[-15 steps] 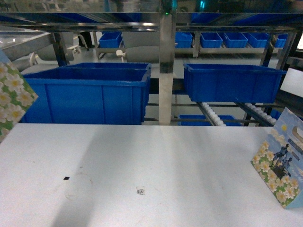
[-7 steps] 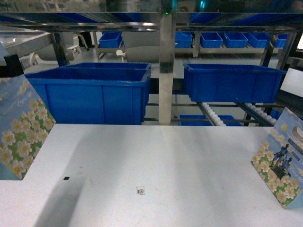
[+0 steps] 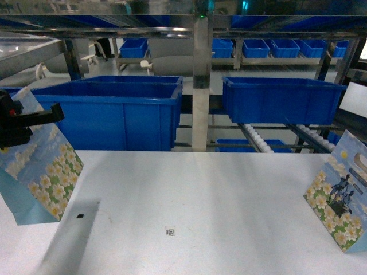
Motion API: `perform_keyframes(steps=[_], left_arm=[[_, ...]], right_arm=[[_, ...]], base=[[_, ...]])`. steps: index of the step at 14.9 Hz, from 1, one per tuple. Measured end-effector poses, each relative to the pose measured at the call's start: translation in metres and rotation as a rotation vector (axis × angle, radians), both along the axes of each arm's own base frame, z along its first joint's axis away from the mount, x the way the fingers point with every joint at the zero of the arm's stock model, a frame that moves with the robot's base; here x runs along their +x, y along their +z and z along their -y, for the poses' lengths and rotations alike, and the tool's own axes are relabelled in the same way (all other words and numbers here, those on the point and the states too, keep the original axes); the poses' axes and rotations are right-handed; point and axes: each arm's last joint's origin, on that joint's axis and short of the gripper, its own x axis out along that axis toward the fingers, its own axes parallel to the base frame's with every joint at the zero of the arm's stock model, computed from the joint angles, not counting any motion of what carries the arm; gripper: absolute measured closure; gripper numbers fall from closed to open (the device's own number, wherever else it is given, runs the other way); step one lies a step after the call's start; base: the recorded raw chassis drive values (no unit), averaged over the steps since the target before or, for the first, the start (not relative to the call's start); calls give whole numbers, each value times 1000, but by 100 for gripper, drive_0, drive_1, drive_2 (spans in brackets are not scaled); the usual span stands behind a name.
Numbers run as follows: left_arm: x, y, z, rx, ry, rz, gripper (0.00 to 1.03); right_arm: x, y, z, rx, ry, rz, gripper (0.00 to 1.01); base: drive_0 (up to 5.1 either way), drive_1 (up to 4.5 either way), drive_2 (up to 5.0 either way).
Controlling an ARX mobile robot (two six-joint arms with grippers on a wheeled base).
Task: Move flower gift bag to table near conveyor
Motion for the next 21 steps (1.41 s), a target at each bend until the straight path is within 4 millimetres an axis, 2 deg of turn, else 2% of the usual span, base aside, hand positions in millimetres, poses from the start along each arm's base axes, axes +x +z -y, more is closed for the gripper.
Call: perform_keyframes(steps=[3,5,9,12,15,17,19,21], left_arm=[[4,-17,0,-38,-6,-42,100],[4,-20,9,-85,-54,-29,100],[0,-42,23,-110,-91,-64,100],[7,-62,6,-130,-17,-81,100],[22,-72,-12,-125,50,-74,100],[25,-73,-21,-101,81,-80,100],[23,-73,-19,-64,70,-94,100],[11,-69,-8,-3,18,-111,100]], right_arm=[[0,0,0,0,0,0,3],[0,0,0,0,0,1,3],[0,0,0,0,0,0,3],[0,0,0,0,0,0,3],[0,0,0,0,0,0,3],[0,0,0,0,0,0,3],[0,0,0,0,0,0,3],[0,0,0,0,0,0,3]], base=[[0,0,0],[0,0,0],[0,0,0],[0,0,0],[0,0,0],[0,0,0],[0,0,0],[0,0,0]])
